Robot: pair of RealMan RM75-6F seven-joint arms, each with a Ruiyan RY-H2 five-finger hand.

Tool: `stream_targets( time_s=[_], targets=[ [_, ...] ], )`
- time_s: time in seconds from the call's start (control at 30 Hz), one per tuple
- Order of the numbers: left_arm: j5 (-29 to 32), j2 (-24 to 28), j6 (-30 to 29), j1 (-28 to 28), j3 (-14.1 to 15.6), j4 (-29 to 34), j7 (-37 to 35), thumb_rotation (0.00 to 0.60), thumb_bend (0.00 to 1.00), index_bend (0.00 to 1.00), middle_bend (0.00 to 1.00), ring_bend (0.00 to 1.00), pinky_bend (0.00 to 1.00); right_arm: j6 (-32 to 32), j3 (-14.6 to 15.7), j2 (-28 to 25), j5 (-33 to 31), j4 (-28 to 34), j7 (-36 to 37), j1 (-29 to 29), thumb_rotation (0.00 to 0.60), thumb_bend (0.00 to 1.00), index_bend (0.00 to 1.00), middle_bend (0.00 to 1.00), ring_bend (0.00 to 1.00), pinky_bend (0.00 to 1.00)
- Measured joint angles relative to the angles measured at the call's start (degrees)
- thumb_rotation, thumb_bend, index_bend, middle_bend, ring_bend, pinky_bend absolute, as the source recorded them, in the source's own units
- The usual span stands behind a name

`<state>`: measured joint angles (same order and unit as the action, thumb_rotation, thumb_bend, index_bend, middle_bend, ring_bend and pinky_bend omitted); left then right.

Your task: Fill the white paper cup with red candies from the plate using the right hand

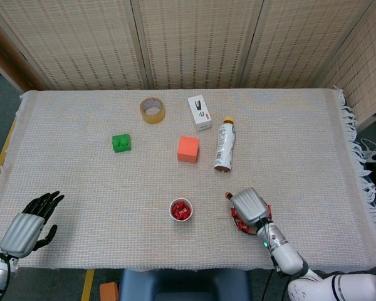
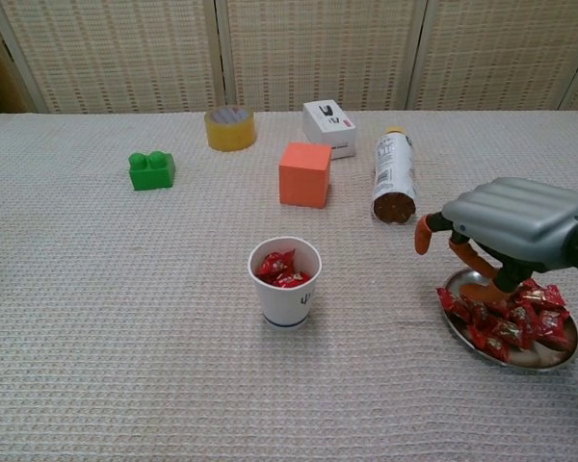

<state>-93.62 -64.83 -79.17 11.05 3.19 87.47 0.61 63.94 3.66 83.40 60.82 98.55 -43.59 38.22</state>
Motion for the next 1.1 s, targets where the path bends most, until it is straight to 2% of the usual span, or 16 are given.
stream_targets(
  time_s=[0.2,0.37,0.6,1.1],
  targets=[
    [0.2,0.0,0.1,0.0,-0.1,0.0,0.2,0.6,0.5,0.0,0.01,0.05,0.15,-0.6,2.2,-0.4,3.3,-1.9,2.5,-2.4,0.6,0.24,0.42,0.73,0.7,0.99],
    [0.2,0.0,0.3,0.1,0.0,0.1,0.3,0.6,0.5,0.0,0.01,0.05,0.15,-0.6,2.5,0.0,4.9,-3.5,3.7,-3.5,0.6,0.24,0.42,0.73,0.71,0.99],
    [0.2,-0.1,0.0,0.0,0.0,0.1,0.3,0.6,0.5,0.0,0.0,0.05,0.15,-0.5,1.3,0.8,7.2,-4.4,5.9,-4.4,0.6,0.24,0.4,0.73,0.71,1.0],
    [-0.4,0.7,0.8,0.3,0.6,0.4,-1.0,0.6,0.5,0.0,0.0,0.05,0.15,-2.8,-0.8,2.8,5.6,-6.9,5.0,-4.8,0.6,0.24,0.42,0.73,0.71,1.0]
  ],
)
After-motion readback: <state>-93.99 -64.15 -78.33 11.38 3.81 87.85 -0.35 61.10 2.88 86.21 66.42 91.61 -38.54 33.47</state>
